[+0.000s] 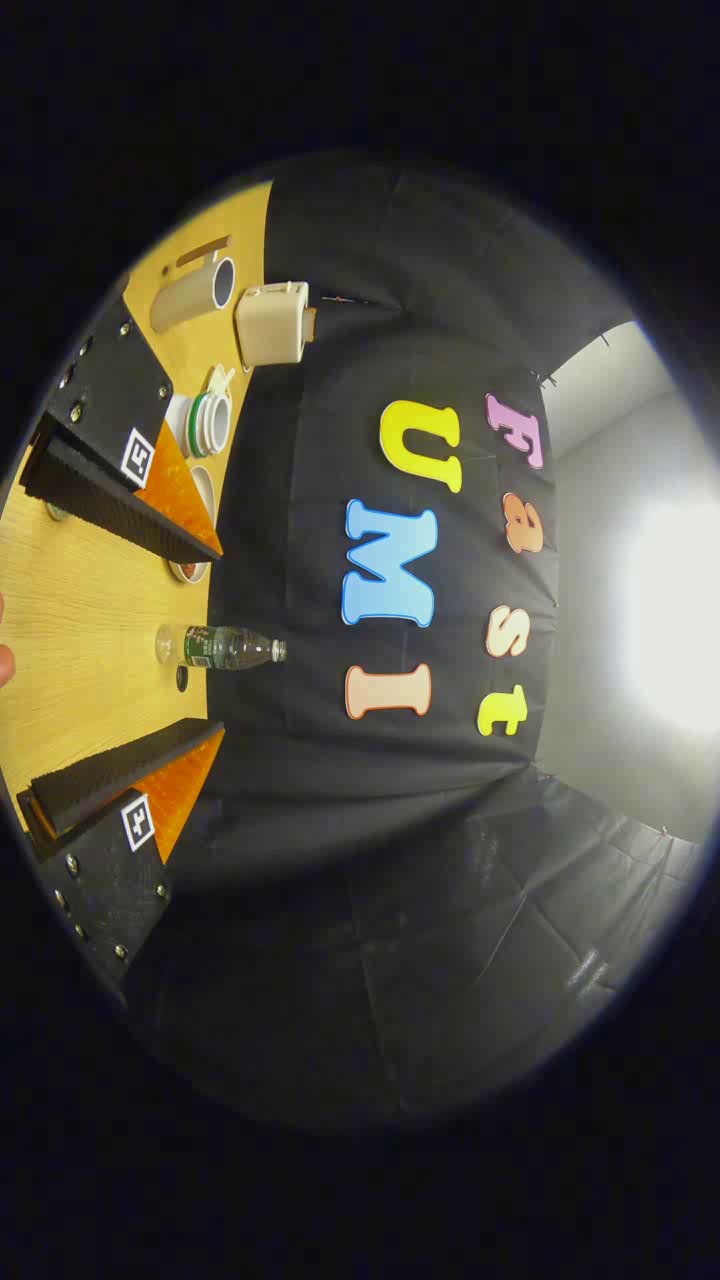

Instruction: Take the bottle from table, then pour the juice into the cup, finally place the bottle on the coaster

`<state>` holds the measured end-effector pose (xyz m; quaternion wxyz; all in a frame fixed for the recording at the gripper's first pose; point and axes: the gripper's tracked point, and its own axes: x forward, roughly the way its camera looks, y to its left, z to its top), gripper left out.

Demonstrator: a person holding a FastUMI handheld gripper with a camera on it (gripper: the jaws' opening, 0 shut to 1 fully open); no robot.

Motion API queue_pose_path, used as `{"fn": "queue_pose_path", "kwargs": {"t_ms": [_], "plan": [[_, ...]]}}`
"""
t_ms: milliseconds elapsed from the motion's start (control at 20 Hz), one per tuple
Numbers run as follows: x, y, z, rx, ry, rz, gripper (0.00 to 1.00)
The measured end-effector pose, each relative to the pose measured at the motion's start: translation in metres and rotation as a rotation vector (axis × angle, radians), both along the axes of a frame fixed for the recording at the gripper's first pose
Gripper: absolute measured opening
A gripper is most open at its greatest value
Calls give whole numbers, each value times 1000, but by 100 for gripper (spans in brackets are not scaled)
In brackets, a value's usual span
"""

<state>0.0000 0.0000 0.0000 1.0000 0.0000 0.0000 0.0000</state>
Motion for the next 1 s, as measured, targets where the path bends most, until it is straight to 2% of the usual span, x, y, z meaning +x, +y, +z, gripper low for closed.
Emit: {"fn": "queue_pose_path", "kwargs": {"t_ms": [650, 1000], "plan": [[-49, 62, -30, 79, 121, 158, 96], [-48, 101, -56, 98, 170, 241, 96]]}}
